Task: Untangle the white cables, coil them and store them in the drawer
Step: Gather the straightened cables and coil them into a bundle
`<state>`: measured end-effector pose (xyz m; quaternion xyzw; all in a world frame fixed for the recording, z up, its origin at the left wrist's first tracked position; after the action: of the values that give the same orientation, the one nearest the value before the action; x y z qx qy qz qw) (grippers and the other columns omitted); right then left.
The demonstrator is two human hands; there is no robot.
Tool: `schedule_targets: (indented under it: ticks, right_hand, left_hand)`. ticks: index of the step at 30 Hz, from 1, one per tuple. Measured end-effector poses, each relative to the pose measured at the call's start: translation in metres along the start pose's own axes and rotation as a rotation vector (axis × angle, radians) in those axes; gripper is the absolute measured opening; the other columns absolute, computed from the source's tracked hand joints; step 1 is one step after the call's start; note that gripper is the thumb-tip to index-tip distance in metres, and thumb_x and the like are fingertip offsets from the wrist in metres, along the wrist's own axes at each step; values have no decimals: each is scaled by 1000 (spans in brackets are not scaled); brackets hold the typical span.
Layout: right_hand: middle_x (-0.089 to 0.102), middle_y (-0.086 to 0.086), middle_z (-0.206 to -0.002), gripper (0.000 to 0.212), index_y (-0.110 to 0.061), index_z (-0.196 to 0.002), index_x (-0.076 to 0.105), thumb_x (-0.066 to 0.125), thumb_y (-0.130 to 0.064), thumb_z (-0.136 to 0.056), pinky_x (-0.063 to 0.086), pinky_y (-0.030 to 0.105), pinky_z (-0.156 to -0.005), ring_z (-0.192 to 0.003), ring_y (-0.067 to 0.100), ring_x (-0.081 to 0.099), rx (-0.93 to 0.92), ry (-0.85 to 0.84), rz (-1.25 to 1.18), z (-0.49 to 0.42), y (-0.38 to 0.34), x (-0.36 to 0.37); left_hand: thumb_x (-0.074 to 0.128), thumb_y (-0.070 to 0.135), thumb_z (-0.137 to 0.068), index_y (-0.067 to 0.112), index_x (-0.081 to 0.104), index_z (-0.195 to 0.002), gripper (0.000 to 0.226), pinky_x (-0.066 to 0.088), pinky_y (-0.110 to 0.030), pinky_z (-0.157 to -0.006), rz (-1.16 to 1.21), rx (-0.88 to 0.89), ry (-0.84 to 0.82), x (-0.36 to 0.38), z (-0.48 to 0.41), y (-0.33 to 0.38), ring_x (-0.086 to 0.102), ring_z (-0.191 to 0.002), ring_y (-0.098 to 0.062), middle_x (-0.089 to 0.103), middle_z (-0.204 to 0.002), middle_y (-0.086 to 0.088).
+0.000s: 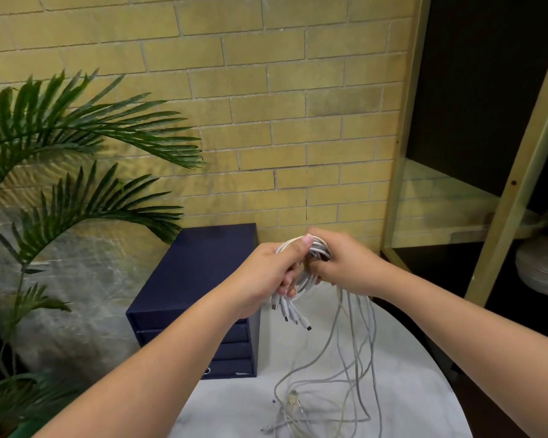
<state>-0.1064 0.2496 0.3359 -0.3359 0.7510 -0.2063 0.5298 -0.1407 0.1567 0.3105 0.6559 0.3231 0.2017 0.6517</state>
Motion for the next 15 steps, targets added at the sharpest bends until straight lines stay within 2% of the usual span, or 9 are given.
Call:
schedule_targets:
  ticks: [2, 5, 7, 9, 11, 13, 15]
  right_hand:
    - [63, -3, -75, 43, -39, -75, 54, 53, 4, -80, 48, 21, -55, -65, 12, 59, -19, 20, 4, -1, -2, -3]
    - [63, -2, -72, 43, -35, -68, 56, 50, 7, -77, 50, 24, -59, -65, 11, 57, -19, 23, -9, -4, -1, -2]
    - [63, -2, -71, 38, -31, -69, 57, 50, 5, -78, 54, 35, -62, -67, 14, 59, 11, 34, -14, -7, 5, -3]
    - [65, 6, -80, 30, -23, -79, 60, 49, 5, -82, 59, 42, -66, -74, 22, 66, 67, 39, -67, -10, 11, -3]
    - [64, 13, -88, 22, -14, -90, 57, 46, 5, -88, 60, 38, -65, -77, 26, 69, 129, 10, -154, -12, 14, 2]
    - [65, 15, -92, 20, -13, -97, 55, 42, 1, -93, 58, 30, -63, -78, 26, 69, 178, -45, -202, -13, 16, 8]
    - [67, 19, -94, 22, -12, -97, 57, 38, -1, -94, 58, 32, -64, -76, 29, 68, 194, -98, -193, -14, 17, 12]
  left_hand:
    - [50, 42, -96, 13, 47, -64, 44, 42, -26, -52, -32, -7, 9, -4, -1, 1, 33, -41, -12, 39, -44, 2]
    - [49, 40, -97, 10, 55, -67, 43, 42, -28, -52, -58, 19, 20, -6, -2, 3, 34, -41, -12, 37, -43, 2]
    - [49, 41, -97, 11, 54, -66, 43, 40, -30, -53, -79, 41, 54, -7, -2, 5, 34, -41, -13, 37, -43, 2]
    - [51, 42, -96, 12, 50, -65, 43, 37, -32, -55, -91, 69, 97, -8, -3, 6, 34, -43, -15, 37, -45, 2]
    - [52, 44, -96, 13, 48, -64, 44, 36, -34, -56, -90, 106, 126, -11, -4, 9, 36, -44, -16, 38, -46, 1]
    - [52, 42, -96, 14, 46, -62, 44, 37, -34, -56, -103, 141, 143, -12, -4, 12, 37, -43, -17, 39, -46, 1]
    - [51, 41, -97, 16, 45, -59, 45, 37, -31, -56, -138, 162, 163, -11, -4, 15, 38, -44, -18, 40, -46, 1]
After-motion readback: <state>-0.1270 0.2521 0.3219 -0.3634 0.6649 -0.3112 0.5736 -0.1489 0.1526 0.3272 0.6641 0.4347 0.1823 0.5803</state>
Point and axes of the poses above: each hand's wrist, its own z-axis away from the middle knuckle, its own x-axis out of the palm, y = z × x, the point moved 8 cm from there along -z, towards the middle knuckle
